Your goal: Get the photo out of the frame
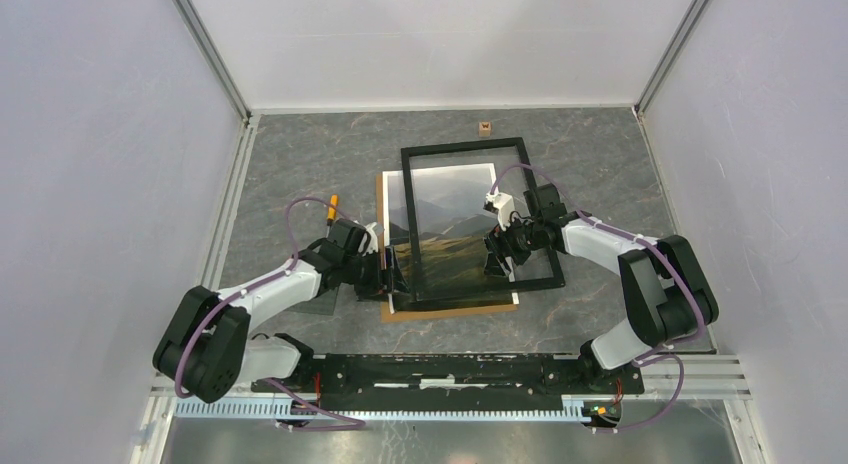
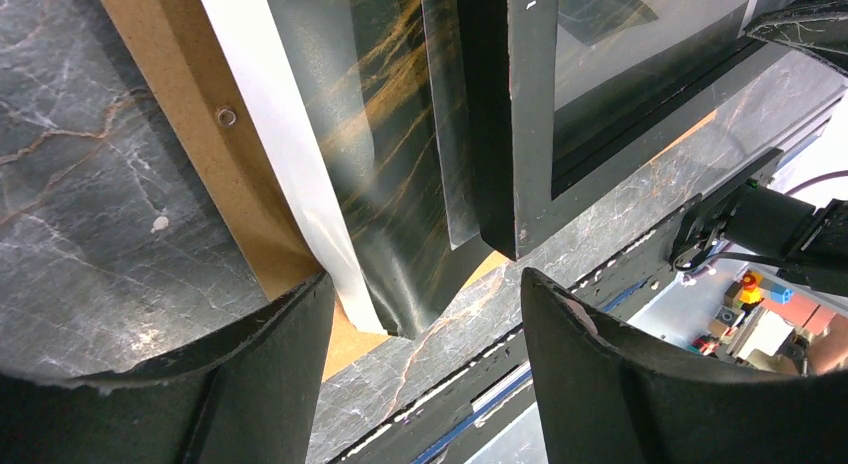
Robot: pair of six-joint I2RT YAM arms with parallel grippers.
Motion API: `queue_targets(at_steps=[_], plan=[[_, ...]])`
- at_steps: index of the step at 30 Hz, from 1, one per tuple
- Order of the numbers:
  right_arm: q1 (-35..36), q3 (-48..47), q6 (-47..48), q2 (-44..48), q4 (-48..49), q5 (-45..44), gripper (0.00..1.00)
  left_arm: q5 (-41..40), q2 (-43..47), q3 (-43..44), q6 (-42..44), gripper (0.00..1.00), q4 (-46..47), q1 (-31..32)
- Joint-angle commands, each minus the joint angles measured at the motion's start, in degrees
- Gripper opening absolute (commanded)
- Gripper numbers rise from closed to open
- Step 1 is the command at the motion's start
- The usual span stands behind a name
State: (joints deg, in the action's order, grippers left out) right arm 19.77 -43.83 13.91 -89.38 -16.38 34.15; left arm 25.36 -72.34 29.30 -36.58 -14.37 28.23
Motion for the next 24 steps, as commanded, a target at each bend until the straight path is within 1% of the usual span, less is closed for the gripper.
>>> queue_targets(at_steps=[1,5,9,13,17,21,24], plan=[[0.2,3.5,0.6,-5.0,-5.1,-8.8,0.80,-0.6,-0.1,0.8,-0.6,0.75,3.3,0.5],[0.1,3.4,0.8,-4.8,-5.4,-8.8,0.80,4.3,1.1,-0.3,-3.8,0.76,6.6,-1.4],[0.2,3.5,0.7,-4.7,-5.4,-8.8,0.80,8.3,1.5,-0.9,-6.9,0.77,12.2,-3.3],[0.1,3.4,0.7,-4.9,-5.5,-8.7,0.80,8.6,-0.6,-0.7,-8.7,0.79,17.9,-4.6],[0.1,3.5,0.7,-4.8,-5.4,-8.8,0.79,9.0,-4.0,-0.2,-8.5,0.80,22.5,-7.6],[0.1,3.5,0.7,-4.8,-5.5,-8.8,0.79,9.2,-7.5,2.0,-7.3,0.80,23.8,-8.5],[0.2,3.5,0.7,-4.8,-5.3,-8.7,0.79,7.9,-9.4,3.4,-7.7,0.78,22.5,-8.8]])
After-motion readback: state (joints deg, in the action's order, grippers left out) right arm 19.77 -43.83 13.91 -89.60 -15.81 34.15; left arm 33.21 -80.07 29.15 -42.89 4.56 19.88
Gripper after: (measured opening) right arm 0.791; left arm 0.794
